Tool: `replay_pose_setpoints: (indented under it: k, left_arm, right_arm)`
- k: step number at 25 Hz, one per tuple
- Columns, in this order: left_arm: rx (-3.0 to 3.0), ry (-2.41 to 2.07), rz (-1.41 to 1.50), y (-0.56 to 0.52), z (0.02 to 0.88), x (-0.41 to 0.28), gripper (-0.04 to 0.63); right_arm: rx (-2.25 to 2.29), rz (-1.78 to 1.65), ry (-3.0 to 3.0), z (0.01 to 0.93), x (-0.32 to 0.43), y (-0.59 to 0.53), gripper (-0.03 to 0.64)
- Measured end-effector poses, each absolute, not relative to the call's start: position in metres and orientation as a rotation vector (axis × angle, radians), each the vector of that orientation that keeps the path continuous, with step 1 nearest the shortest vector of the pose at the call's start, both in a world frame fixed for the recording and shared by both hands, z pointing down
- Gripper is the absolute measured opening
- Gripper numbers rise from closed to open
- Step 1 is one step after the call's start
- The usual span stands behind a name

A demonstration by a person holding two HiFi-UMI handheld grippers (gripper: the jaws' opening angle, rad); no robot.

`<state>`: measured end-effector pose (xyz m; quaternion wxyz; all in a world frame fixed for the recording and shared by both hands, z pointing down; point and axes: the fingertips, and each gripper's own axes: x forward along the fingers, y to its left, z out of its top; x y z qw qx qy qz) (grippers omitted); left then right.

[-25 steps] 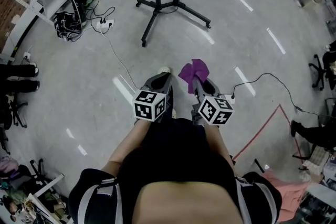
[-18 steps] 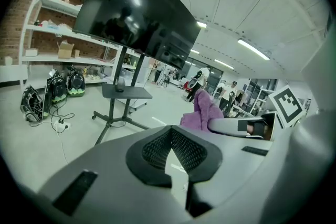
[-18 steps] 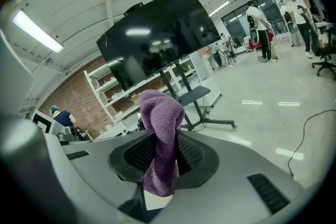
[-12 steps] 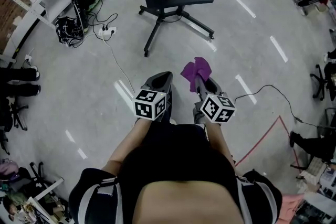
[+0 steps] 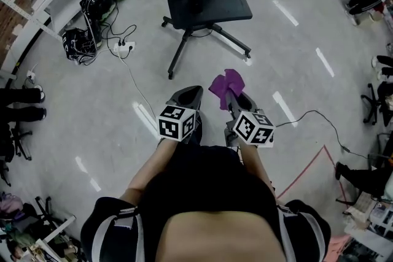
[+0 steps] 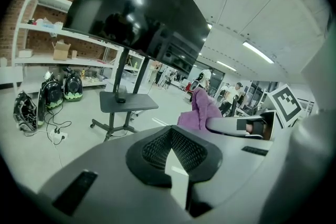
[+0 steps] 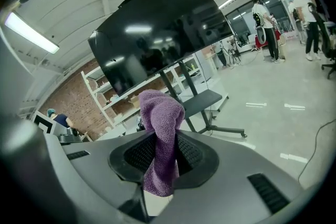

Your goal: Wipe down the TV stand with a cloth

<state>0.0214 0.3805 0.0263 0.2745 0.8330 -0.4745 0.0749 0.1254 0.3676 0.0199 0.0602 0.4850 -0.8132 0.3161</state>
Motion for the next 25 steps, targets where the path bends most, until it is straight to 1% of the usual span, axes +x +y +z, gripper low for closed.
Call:
replay_pose_setpoints:
  k: [16, 25]
  left_arm:
    - [2.276, -1.239, 0.173, 0.257, 0.020, -0.002, 0.006]
    - [2.280, -1.200, 0.236, 0.234, 0.032, 0.001, 0.006]
  right_arm:
    - [1.497, 0.931, -2.455, 0.013, 0.099, 0.249, 0.101]
    - [1.488, 0.996, -2.413, 0.030, 0.100, 0.237, 0.101]
